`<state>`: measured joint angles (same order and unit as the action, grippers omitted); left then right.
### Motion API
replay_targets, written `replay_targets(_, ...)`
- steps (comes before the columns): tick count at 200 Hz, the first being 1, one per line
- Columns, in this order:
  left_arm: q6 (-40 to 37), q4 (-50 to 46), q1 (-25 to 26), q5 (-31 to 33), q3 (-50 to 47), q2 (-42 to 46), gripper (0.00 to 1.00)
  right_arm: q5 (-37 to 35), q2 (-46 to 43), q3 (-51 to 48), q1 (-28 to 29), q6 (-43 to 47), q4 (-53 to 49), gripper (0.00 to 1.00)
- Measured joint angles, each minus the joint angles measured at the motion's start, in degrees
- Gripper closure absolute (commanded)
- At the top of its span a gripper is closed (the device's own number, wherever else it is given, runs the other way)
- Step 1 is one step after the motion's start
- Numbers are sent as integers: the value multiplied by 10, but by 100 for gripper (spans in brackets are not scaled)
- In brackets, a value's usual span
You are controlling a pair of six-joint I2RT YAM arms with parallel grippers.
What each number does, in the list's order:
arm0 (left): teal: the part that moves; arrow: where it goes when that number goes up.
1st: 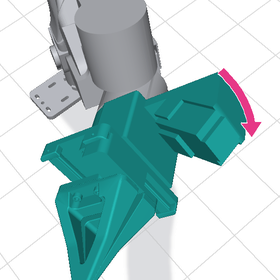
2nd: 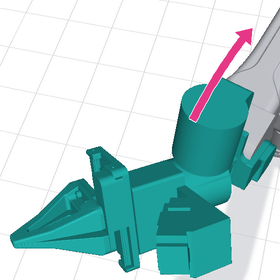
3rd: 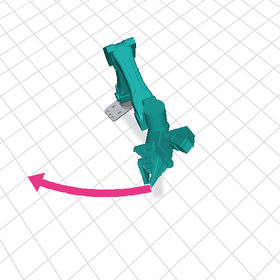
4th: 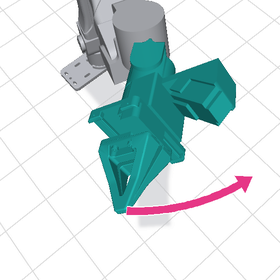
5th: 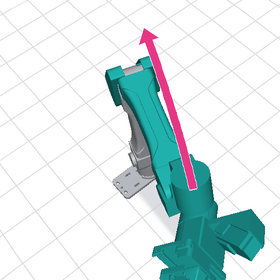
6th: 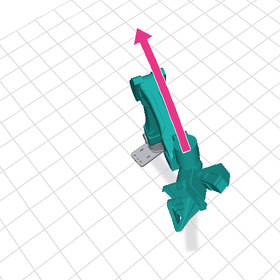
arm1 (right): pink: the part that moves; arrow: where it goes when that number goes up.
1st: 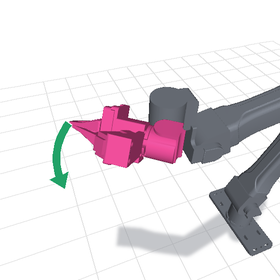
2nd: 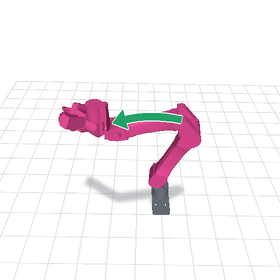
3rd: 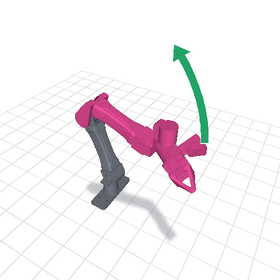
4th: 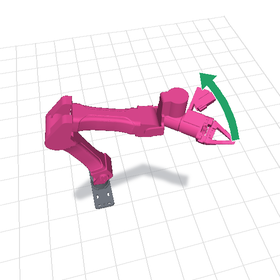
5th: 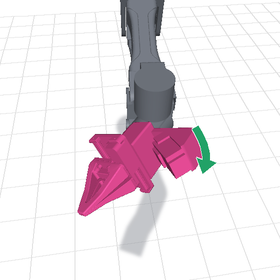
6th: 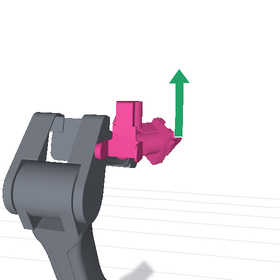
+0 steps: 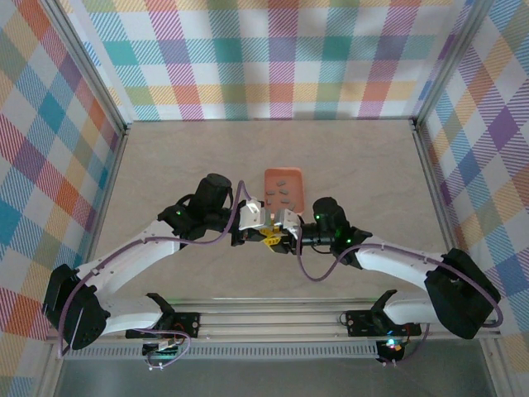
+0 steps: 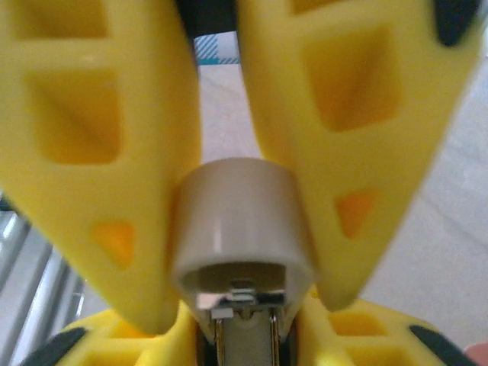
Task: Load the staples into the stapler
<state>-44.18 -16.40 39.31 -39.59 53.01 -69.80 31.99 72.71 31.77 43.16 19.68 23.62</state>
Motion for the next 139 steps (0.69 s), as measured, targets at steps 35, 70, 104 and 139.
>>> replay_targets(35,16,9,-1,14,0,0,55,-11,-3,-1,0,-3,4,86)
replay_targets(70,104,76,-1,87,-24,25,24,-120,-34,-8,0,-67,-22,85)
replay_targets(104,235,141,-1,213,-81,49,12,-303,-44,19,-2,-218,-152,85)
replay_targets(139,388,164,-1,353,-126,42,9,-424,-27,68,-40,-363,-291,86)
